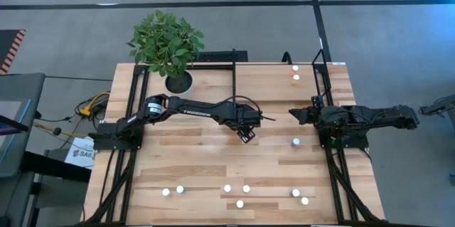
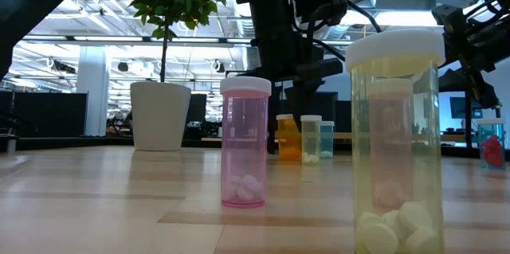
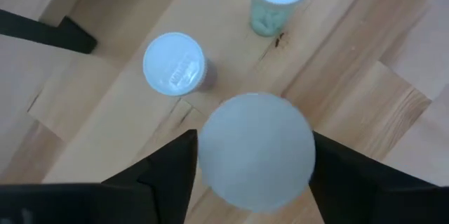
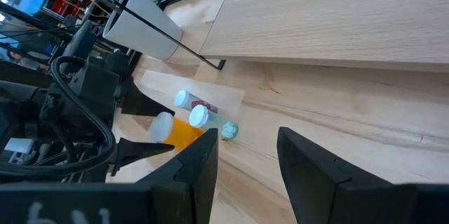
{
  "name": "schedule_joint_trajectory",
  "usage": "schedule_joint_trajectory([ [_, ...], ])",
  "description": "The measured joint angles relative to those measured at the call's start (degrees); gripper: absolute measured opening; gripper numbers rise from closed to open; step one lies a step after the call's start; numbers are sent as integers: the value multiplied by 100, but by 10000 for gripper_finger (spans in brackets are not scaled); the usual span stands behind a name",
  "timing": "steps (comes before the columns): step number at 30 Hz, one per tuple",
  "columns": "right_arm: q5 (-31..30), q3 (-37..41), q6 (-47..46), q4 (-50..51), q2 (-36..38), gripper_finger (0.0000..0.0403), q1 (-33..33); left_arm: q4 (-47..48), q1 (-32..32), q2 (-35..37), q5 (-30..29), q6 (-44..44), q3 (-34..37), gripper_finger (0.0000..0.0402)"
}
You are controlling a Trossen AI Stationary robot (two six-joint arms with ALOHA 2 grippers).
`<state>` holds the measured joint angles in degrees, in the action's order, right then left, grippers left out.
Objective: Pick and place medicine bottles onto shelf by color
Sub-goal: Adjust the orange pill bottle, then adjust the yellow pill bottle
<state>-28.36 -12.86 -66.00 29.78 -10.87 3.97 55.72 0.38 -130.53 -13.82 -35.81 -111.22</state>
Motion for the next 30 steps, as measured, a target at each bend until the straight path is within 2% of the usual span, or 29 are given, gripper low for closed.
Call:
schedule_joint_trajectory([
  [8, -2, 0, 0, 0, 0, 170, 2, 38, -2, 25, 3, -149, 0, 294],
  [14, -2, 0, 2, -2, 0, 170, 2, 63, -31, 427, -242, -302, -11, 323],
  [17, -2, 0, 0, -1, 0, 170, 0, 54, -98, 575, -435, -435, -11, 329],
  [22, -2, 0, 1, -2, 1, 170, 2, 22, -421, 708, -455, -1125, -11, 331],
  [30, 0, 0, 0, 0, 0, 170, 0, -97, -1028, 664, -715, -1293, -4, 331],
])
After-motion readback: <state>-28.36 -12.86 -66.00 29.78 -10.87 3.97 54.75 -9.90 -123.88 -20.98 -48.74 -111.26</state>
